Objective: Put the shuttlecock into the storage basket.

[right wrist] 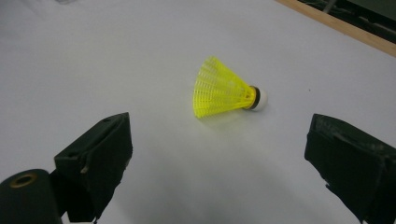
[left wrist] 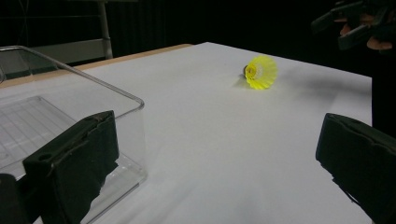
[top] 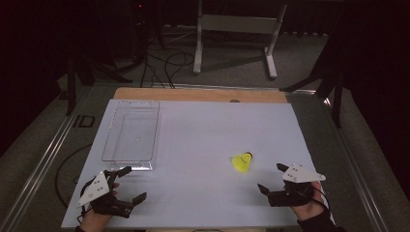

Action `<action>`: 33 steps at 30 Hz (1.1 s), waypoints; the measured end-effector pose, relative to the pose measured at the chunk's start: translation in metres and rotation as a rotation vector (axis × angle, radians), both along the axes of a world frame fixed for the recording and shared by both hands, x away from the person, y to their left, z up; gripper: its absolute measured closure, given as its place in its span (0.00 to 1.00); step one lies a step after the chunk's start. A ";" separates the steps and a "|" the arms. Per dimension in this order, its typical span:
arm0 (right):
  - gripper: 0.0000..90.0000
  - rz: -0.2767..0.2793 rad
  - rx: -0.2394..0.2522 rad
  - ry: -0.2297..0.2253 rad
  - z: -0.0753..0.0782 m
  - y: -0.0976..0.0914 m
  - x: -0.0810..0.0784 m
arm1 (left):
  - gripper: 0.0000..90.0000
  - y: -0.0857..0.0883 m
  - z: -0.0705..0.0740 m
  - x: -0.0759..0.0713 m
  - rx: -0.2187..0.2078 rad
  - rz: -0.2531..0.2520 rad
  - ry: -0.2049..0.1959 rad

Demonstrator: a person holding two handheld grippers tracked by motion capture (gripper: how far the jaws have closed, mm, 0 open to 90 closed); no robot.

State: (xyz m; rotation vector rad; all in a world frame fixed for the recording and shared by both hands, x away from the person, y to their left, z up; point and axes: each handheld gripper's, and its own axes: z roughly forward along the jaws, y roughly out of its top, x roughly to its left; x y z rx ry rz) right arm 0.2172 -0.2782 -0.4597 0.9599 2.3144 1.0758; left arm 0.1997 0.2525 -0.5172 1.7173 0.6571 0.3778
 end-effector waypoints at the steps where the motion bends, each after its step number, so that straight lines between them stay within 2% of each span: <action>1: 0.09 0.000 0.000 0.000 0.000 0.000 0.000 | 0.00 0.000 0.000 0.000 0.000 0.000 0.000; 4: 0.09 -0.030 -0.019 0.002 0.009 0.002 0.002 | 0.00 0.000 0.000 0.000 0.000 -0.003 0.000; 8: 0.09 -0.030 -0.043 0.010 0.016 0.006 0.002 | 0.00 0.000 0.000 0.000 0.000 -0.006 0.001; 18: 0.09 -0.031 -0.063 0.034 0.023 0.015 0.006 | 0.00 0.000 0.000 0.000 -0.001 -0.008 0.000; 19: 0.08 -0.033 -0.077 0.051 0.023 0.017 0.007 | 0.00 0.000 0.000 0.000 0.000 -0.009 0.000; 21: 0.08 -0.038 -0.091 0.056 0.023 0.019 0.009 | 0.00 0.000 0.000 0.000 0.000 -0.011 0.003; 25: 0.08 -0.048 -0.099 0.083 0.022 0.021 0.013 | 0.00 -0.001 0.000 0.000 0.002 -0.012 0.001; 30: 0.08 -0.066 -0.105 0.152 0.021 0.026 0.019 | 0.00 0.000 0.000 0.000 0.004 -0.013 -0.002; 32: 0.08 -0.071 -0.112 0.151 0.020 0.026 0.019 | 0.00 0.000 0.001 0.000 0.004 -0.014 -0.002; 33: 0.08 -0.080 -0.123 0.173 0.018 0.029 0.021 | 0.00 -0.001 0.001 -0.001 0.003 -0.014 -0.002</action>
